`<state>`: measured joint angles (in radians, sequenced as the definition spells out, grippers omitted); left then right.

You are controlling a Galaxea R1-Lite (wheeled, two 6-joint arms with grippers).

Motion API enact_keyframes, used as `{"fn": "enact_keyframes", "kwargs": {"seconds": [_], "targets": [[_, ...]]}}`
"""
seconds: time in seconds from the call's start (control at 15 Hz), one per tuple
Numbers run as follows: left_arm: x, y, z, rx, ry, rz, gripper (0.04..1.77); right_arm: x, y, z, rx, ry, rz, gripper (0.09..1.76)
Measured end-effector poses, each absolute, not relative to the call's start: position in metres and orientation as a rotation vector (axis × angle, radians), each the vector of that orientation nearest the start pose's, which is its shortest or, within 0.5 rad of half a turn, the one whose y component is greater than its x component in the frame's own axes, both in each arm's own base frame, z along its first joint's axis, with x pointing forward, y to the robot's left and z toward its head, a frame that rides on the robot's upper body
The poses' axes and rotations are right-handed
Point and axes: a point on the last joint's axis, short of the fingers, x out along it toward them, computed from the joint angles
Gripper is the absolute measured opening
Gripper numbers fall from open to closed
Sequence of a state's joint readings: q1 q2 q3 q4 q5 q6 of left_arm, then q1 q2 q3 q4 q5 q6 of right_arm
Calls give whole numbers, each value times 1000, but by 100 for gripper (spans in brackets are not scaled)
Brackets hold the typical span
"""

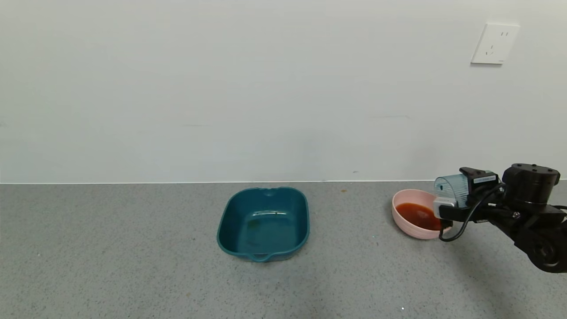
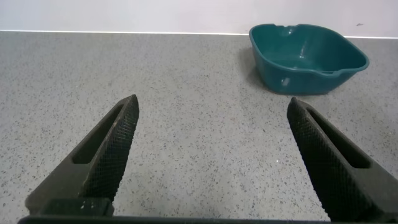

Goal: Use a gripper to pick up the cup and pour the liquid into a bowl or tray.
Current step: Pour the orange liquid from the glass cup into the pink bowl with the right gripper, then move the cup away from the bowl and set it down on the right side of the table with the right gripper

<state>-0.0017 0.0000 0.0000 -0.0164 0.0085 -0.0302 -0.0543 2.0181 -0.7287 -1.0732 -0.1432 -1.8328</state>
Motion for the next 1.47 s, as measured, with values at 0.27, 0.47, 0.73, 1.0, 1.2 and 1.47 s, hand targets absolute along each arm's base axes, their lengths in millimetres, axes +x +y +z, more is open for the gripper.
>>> {"fn": "enact_keyframes", "kwargs": {"seconds": [0.27, 0.47, 0.73, 1.0, 1.2, 1.47], "targets": [[-23, 0, 77, -30, -16, 7, 172, 345, -21, 103, -1769, 322, 50, 139], [-23, 0, 77, -30, -16, 7, 172, 337, -18, 101, -1640, 320, 53, 139], [-23, 0, 77, -30, -16, 7, 172, 329, -22, 105, -1448, 314, 13, 139], [-23, 0, 77, -30, -16, 7, 172, 326, -30, 111, -1229, 306, -52, 139], [-23, 0, 77, -30, -16, 7, 172, 324, -32, 113, -1044, 295, -87, 139], [-23, 0, 77, -30, -16, 7, 172, 317, -36, 112, -769, 292, -136, 139]]}}
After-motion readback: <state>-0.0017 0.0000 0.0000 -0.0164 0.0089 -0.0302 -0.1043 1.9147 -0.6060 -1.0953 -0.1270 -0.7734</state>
